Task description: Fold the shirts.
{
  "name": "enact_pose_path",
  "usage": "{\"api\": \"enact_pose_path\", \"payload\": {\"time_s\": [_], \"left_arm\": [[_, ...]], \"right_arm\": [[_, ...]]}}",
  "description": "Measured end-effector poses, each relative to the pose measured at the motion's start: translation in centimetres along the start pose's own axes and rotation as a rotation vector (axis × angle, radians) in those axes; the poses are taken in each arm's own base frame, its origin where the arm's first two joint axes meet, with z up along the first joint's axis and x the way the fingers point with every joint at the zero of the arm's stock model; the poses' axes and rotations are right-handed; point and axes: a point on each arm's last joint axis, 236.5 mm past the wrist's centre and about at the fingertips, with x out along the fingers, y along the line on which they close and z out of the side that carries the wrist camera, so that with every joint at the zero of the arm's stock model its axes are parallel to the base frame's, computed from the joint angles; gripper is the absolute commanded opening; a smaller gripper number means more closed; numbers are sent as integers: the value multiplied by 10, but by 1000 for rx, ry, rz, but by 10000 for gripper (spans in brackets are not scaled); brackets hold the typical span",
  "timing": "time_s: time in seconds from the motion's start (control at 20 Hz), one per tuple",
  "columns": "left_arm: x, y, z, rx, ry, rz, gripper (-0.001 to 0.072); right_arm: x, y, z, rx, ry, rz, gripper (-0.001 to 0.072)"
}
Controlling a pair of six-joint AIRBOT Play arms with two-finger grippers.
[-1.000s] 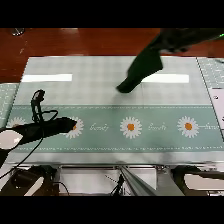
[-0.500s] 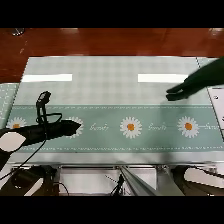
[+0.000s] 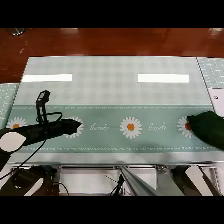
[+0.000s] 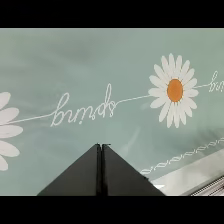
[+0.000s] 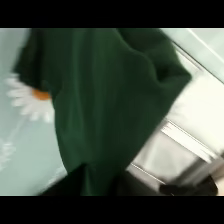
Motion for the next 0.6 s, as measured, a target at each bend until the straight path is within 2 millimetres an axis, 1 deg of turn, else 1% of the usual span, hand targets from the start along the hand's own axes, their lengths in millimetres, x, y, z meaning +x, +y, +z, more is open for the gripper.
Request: {"api": "enact_pose_path", "payload": {"time_s": [0.05,0.1,0.15,0.2,0.25,0.3,0.35,0.4,0.45,0.5,0.55,0.6], "left_arm": [[0,1,2,-4,-6,1,150],[0,3,5,-16,-19,6,149],[-1,7,11,-25,-39,18,138],[-3,12,21,-39,-69,30,100],[-6,18,32,-56,-98,47,40],[-12,25,47,-66,-135,65,39],[-19,29,65,-73,-176,79,39],[-28,31,87,-68,-218,92,39],[-39,28,113,-55,-266,92,39],[-50,19,138,-28,-310,82,39],[-61,4,166,12,-354,57,39],[-69,-12,188,58,-380,35,38]], "right_arm": [[5,-13,-3,38,-5,-42,617],[7,-20,-3,66,-21,-61,597],[8,-21,2,80,-56,-61,434],[6,-17,12,80,-108,-35,155],[2,-7,23,74,-162,9,19],[-4,11,39,43,-236,88,19],[-13,37,54,-11,-304,186,19],[-25,74,68,-81,-374,315,19],[-38,115,75,-161,-427,448,19],[-51,155,75,-247,-460,563,19],[-62,201,67,-350,-478,677,19],[-67,240,51,-453,-473,756,19]]}}
